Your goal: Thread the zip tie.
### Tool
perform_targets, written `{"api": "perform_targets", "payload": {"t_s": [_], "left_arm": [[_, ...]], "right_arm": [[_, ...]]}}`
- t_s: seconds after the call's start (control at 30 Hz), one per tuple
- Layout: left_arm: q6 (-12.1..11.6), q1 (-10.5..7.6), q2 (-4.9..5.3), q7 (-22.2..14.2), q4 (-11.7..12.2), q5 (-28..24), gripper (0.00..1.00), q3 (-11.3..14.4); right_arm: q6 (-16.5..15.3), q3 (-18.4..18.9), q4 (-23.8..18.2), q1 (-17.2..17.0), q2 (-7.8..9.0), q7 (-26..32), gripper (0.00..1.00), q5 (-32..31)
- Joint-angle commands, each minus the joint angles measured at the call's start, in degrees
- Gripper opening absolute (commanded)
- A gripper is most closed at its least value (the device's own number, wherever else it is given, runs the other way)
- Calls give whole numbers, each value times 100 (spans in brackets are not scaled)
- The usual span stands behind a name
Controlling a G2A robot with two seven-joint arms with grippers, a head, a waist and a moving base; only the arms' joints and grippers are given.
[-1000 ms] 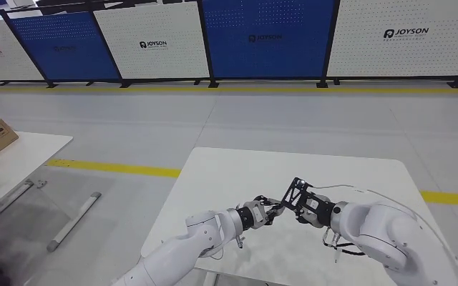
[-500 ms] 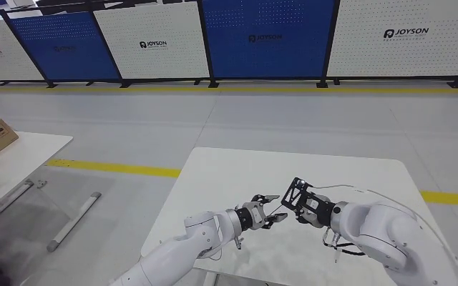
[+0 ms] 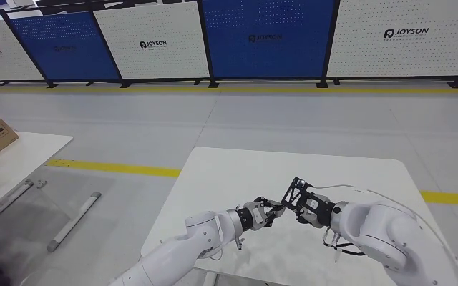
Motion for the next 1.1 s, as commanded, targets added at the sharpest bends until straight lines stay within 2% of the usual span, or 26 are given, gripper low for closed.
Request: {"api": "perform_targets", "payload": {"t_s": [0.0, 0.23, 0.33, 0.43, 0.47, 0.6, 0.7, 0.73, 1.0, 1.03, 1.07], "left_arm": [[0, 2, 4, 2, -5, 0, 0, 6], [0, -38, 27, 102, 44, 0, 0, 42], [-35, -103, 40, 228, 46, 138, 0, -27], [-288, -40, 35, 247, 1, 708, 0, 22], [-400, -12, 33, 236, -20, 932, 0, 49], [-849, 143, 32, 182, -28, 2002, 0, 189], [-1146, 229, 26, 109, -7, 2602, 0, 262], [-1180, 237, 25, 94, -7, 2658, 0, 269], [-1180, 237, 25, 94, -7, 2658, 0, 269], [-1198, 238, 24, 96, 0, 2671, 0, 264], [-1313, 244, 19, 130, 35, 2853, 0, 253]], "right_arm": [[-5, 28, 16, -44, -3, -61, 100, -27], [-6, 249, 21, -178, 12, -51, 100, 86], [-6, 407, 2, -305, 46, -111, 100, 333], [15, 808, 187, -508, 102, -213, 100, 1037], [112, 953, 292, -584, 117, -235, 100, 1333], [215, 1471, 795, -802, 162, -27, 100, 3007], [196, 1490, 836, -807, 163, 13, 100, 3127], [196, 1490, 836, -807, 163, 13, 100, 3127], [196, 1490, 836, -807, 163, 13, 100, 3127], [198, 1474, 857, -851, 156, -40, 100, 3245], [118, 1448, 986, -884, 137, -27, 100, 3651]]}}
